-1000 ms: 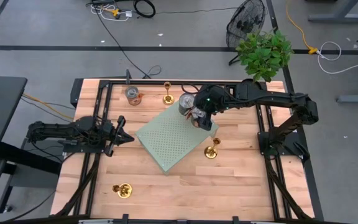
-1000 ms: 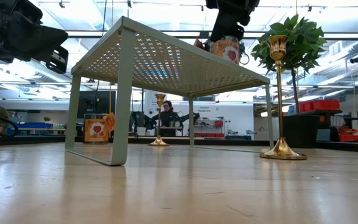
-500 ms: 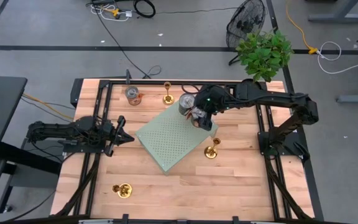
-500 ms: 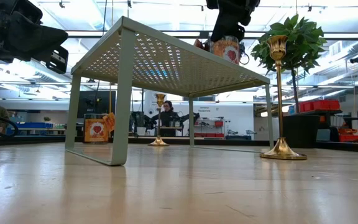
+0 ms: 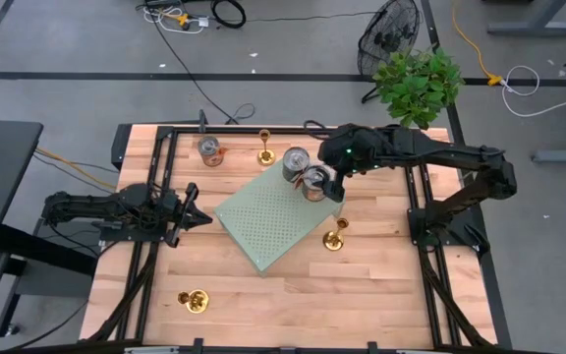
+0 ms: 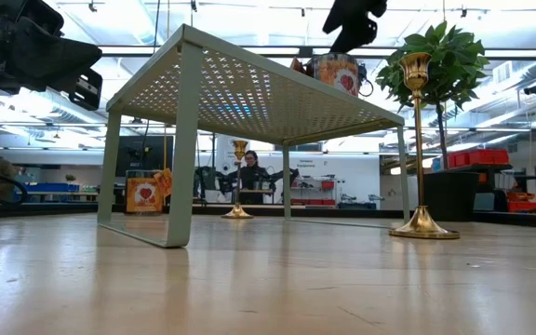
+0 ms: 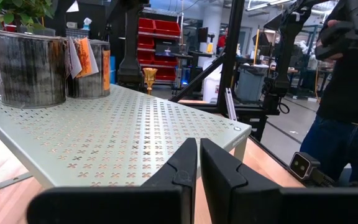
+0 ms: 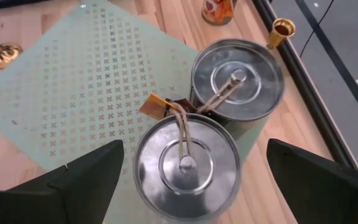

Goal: Pick & Place candle stick holders
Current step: Put the middle gold candle holder on the shelf

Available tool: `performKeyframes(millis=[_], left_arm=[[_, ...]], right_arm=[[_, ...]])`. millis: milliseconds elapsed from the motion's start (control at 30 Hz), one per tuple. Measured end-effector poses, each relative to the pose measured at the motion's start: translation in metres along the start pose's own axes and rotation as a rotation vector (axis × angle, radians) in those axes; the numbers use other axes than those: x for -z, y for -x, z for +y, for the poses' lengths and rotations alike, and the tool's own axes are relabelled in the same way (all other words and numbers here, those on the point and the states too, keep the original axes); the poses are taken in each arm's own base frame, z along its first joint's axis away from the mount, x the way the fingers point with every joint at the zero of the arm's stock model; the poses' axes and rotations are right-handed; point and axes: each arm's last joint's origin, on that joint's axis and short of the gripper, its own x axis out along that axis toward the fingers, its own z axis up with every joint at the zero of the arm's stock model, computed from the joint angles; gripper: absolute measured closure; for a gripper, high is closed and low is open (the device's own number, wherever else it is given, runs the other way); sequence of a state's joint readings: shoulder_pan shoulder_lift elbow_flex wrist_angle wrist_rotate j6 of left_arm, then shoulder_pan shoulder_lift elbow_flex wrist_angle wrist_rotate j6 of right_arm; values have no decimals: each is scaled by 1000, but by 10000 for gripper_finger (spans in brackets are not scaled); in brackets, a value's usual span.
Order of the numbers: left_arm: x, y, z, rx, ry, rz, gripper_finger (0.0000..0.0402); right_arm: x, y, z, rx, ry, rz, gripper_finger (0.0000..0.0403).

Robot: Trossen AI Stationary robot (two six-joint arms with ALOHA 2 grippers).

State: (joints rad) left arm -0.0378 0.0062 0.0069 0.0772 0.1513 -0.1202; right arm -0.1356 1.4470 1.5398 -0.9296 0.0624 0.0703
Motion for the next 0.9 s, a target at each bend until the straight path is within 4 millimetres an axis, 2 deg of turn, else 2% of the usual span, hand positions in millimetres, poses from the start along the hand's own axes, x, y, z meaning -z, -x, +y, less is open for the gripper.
performKeyframes(millis=[200,367,900], left_arm=[[0,0,0,0,0,0,376],[0,0,0,0,0,0,376],[0,0,0,0,0,0,376]], right_arm=[[4,17,4,-15,13,-21,3],[17,19,9,-29,32,-3,3],[74,35,17,-75,89,36,3]])
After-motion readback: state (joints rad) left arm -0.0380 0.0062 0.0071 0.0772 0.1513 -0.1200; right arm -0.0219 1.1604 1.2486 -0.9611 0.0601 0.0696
